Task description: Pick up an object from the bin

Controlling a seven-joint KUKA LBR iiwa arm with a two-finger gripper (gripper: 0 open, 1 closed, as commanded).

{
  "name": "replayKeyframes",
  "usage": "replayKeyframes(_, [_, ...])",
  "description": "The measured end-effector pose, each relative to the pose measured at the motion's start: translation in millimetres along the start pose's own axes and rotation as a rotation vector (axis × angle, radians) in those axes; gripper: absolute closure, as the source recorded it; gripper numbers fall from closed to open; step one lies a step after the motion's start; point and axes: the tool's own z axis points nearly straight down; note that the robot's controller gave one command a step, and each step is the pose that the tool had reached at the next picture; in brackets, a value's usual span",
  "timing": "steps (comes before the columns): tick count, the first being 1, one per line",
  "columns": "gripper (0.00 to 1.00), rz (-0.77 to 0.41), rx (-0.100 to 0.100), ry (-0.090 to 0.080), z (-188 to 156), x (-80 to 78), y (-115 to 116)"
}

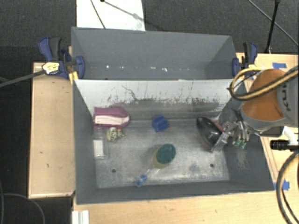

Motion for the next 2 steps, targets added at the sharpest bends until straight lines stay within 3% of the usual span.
replayKeyframes(1, [1.00, -0.007, -0.002, -0.002, -46.1, -1.4, 0.2])
replayKeyframes(2, [1.00, -0.015, -0.003, -0.004, -116.9, -3.3, 0.7])
